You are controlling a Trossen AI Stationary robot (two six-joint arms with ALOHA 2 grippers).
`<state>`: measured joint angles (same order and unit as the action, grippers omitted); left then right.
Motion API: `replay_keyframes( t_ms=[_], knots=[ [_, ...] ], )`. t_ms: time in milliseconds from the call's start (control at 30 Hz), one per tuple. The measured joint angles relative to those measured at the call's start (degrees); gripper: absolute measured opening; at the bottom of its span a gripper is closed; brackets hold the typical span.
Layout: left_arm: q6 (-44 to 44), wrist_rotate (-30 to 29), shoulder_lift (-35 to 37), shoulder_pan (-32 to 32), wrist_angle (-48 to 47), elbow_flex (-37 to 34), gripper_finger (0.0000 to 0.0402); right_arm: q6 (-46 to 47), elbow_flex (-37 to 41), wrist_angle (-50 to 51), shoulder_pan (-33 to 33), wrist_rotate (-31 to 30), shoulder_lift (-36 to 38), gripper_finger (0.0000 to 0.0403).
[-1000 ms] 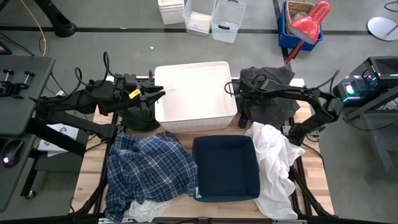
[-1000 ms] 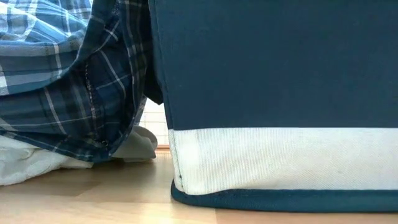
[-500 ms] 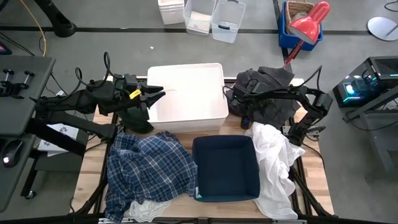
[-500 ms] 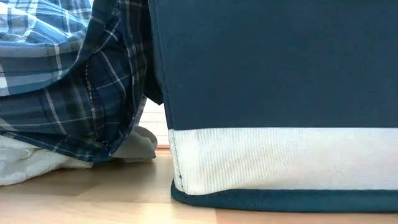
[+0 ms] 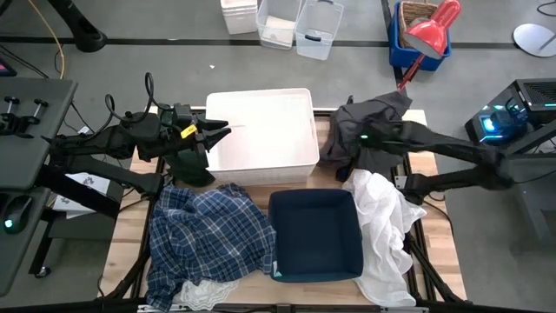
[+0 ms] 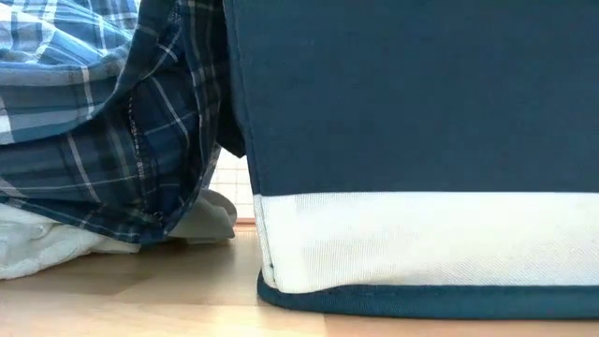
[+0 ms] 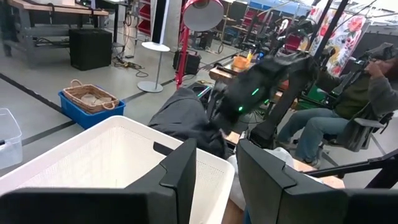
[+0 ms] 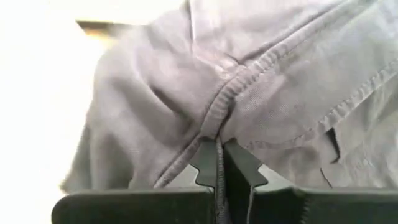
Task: Sort clothes
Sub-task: Put the gray shorts into the white laundry bin
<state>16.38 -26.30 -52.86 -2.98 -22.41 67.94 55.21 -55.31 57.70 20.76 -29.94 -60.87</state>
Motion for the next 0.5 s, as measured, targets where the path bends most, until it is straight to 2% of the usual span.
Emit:
replay_keyframes(
  t_ms=[100,267,400,500],
  knots=[
    [-0.02,-0.02,0.00,0.00,0.00,0.00,0.0106,-3.27,0.00,-9.31,-2.98,-0.06,8.60,0.0002],
    [-0.02,-0.02,0.00,0.00,0.00,0.00,0.0106,-16.31,-0.05,-38.81,-7.32,0.20,17.72,0.0001],
    [-0.02,-0.04,0.00,0.00,0.00,0.00,0.0106,-26.69,-0.11,-61.52,-8.94,2.76,17.60,0.0001],
    [-0.04,-0.04,0.00,0.00,0.00,0.00,0.0106,-30.25,-0.15,-77.39,-8.83,8.01,13.94,0.0001]
  ],
)
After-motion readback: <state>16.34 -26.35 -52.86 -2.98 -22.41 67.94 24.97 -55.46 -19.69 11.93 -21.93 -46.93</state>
